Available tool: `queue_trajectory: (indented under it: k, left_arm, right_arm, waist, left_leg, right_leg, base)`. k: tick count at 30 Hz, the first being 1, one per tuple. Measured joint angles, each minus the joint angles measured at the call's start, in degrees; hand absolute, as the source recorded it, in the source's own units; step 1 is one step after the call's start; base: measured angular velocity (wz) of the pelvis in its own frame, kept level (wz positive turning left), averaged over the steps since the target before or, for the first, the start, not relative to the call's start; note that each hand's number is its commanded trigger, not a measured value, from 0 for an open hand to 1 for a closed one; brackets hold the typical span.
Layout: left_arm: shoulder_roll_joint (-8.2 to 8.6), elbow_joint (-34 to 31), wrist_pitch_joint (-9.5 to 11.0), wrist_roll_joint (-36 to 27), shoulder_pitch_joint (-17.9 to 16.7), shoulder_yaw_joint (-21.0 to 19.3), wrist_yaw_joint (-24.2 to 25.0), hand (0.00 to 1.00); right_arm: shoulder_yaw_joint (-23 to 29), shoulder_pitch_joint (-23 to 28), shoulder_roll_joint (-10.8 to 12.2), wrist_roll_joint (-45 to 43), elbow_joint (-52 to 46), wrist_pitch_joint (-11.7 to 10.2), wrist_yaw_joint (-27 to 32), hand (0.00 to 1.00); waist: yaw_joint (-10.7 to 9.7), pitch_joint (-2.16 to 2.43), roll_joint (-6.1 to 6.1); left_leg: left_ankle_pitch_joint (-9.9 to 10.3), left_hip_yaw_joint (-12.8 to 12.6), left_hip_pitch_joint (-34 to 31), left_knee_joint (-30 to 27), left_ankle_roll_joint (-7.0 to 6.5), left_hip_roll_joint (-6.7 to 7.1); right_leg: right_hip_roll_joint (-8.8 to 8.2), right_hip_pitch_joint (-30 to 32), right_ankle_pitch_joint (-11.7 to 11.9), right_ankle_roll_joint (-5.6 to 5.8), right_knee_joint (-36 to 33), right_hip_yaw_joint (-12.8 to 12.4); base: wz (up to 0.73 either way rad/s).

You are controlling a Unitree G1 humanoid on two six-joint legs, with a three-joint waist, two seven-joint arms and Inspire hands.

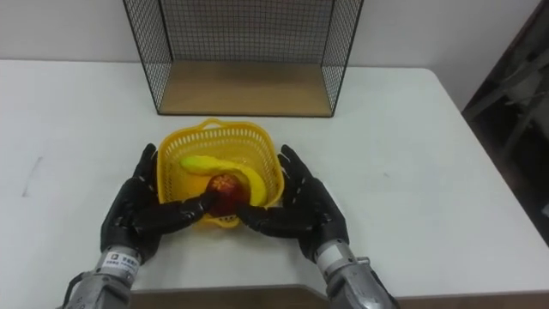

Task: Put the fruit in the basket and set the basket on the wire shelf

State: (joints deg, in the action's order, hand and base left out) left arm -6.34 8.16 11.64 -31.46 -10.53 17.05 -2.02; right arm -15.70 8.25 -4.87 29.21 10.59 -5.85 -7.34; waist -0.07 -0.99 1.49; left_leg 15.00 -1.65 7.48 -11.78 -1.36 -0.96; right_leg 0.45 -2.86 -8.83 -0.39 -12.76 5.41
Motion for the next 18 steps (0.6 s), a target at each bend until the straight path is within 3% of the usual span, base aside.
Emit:
queue_trajectory:
  k: [6, 12, 18]
  left_arm:
    - [0.46, 0.0, -0.17, -0.04, 0.75, 1.26, -0.54, 0.0]
    - [1.56, 0.01, -0.39, -0.02, 1.35, 2.79, -2.24, 0.0]
    - [1.65, 0.0, -0.39, 0.0, 3.25, 3.64, -2.82, 0.0]
  right_arm:
    - [-0.55, -0.65, -0.01, -0.2, -0.08, -0.72, 3.22, 0.0]
    - [-0.64, -1.35, -0.04, -0.41, -0.25, -1.33, 7.09, 0.0]
    - [-0.69, -2.12, -0.06, -0.22, -0.27, -2.96, 8.72, 0.0]
  waist:
    - [-1.66, -0.23, -0.86]
    - [-2.97, 0.15, -1.66]
    - [-3.21, 0.0, -1.47]
  left_leg:
    - [0.0, -0.76, 0.23, -0.41, 0.0, -0.04]
    - [-0.01, -1.57, 0.24, -0.01, 0.0, -0.17]
    - [-0.01, -2.81, 0.75, -0.01, 0.01, -0.37]
  right_leg:
    - [0.11, 0.09, 0.0, 0.0, 0.0, -0.77]
    - [0.33, 0.76, 0.05, -0.03, -0.26, -1.28]
    - [0.54, 1.01, 0.05, -0.03, -0.89, -2.2]
  base:
    - [-0.06]
    - [-0.08]
    - [-0.1]
